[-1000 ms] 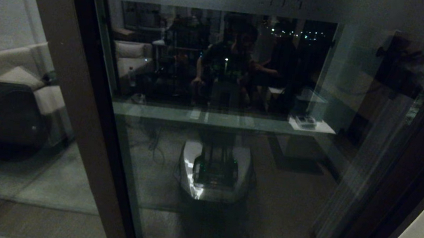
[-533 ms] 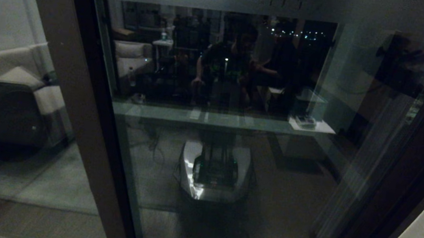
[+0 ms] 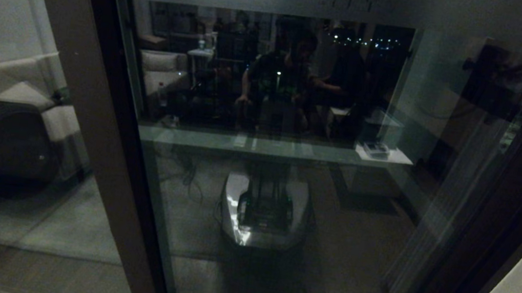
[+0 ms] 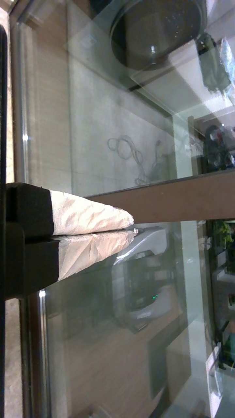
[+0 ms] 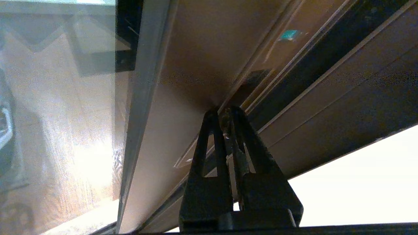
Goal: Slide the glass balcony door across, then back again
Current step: Close the slid door
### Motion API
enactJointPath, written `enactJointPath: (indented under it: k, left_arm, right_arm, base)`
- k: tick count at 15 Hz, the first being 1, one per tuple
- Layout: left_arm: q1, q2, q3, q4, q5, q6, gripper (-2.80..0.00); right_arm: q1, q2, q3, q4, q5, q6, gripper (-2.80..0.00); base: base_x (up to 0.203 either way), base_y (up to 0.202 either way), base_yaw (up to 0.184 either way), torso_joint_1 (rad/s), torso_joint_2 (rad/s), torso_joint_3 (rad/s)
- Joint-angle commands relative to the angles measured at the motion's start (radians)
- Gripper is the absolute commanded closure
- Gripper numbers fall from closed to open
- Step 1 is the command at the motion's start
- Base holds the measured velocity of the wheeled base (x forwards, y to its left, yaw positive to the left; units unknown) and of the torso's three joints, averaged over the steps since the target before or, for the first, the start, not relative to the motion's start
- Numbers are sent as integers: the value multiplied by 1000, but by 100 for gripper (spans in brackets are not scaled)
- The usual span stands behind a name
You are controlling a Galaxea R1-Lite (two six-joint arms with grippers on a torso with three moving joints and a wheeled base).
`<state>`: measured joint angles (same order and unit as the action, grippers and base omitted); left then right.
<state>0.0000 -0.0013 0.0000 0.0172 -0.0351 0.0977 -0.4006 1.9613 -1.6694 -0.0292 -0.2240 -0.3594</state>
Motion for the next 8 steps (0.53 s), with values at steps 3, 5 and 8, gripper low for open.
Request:
enactJointPath:
  k: [3, 5, 8]
  left_arm:
    - [0, 0, 2, 0, 0, 1, 0]
    - [0, 0, 2, 0, 0, 1, 0]
    - [0, 0, 2, 0, 0, 1, 0]
  right_arm:
    - [-5, 8, -9, -2, -2, 0, 0]
    - [-12, -25, 14, 0, 1, 1, 0]
    - [-26, -50, 43, 0, 5, -1, 0]
  base:
    - [0, 0, 0, 0, 0, 0]
    - [0, 0, 0, 0, 0, 0]
    - [0, 0, 0, 0, 0, 0]
